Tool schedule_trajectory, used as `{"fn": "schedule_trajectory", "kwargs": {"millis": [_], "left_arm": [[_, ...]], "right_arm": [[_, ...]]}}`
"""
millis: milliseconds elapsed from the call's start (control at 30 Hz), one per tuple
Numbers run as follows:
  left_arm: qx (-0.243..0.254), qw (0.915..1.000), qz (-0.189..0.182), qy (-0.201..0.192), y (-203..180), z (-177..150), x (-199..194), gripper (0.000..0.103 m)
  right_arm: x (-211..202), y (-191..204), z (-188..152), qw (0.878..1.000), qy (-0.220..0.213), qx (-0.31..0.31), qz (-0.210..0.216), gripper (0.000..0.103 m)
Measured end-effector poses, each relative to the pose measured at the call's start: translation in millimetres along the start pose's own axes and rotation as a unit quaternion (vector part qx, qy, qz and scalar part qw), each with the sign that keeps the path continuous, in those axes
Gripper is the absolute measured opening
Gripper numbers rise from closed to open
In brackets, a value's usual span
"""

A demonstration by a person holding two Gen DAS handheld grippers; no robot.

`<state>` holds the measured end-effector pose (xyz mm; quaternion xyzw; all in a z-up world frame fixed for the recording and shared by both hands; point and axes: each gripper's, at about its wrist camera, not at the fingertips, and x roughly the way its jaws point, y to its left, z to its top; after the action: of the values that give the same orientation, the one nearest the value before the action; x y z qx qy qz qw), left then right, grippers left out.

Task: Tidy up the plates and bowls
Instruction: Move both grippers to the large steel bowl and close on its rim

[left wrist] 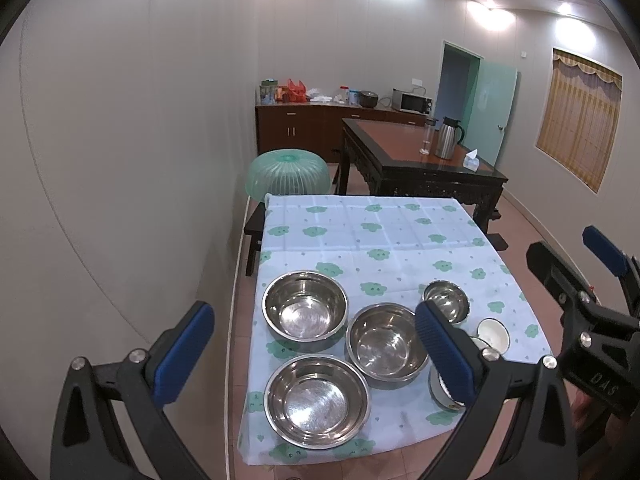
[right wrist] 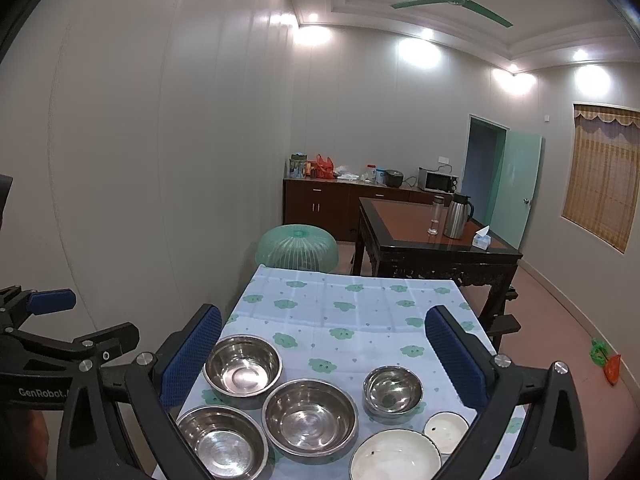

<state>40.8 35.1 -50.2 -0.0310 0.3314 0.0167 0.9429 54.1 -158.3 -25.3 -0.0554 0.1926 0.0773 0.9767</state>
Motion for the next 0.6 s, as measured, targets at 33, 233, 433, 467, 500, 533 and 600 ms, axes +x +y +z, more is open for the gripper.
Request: {"fn": "schedule_trajectory", "kwargs": {"millis": [33,233,433,467,500,533,600], "left_arm": [[0.000,1.0000,-0.001,0.002,2,1,3,0.102],[-0.005,0.9997,0.009,0.023,11,3,22,0.102],[-0.013,0.9978,0.016,0.062,32,-5,59,0.102],[-0.013,0.9973,0.016,0.071,35,-7,65,0.102],[-0.013,0.9968,0.014,0.078,40,-9,71,0.102],[-0.014,0.9964,0.012,0.083,44,-9,77,0.102],[-0.015,0.9953,0.012,0.095,51,-11,87,0.102]], "right_arm": [[1,1,0,1.000,0.001,0.000,0.000,0.103],[13,8,-2,1.000,0.013,-0.002,0.000,0.103],[38,15,-11,0.999,0.041,0.001,0.012,0.102],[44,18,-14,0.999,0.051,0.003,0.014,0.102],[50,21,-16,0.998,0.060,0.004,0.015,0.102],[53,23,-17,0.998,0.065,0.004,0.015,0.102],[63,31,-21,0.997,0.080,0.004,0.014,0.102]]}}
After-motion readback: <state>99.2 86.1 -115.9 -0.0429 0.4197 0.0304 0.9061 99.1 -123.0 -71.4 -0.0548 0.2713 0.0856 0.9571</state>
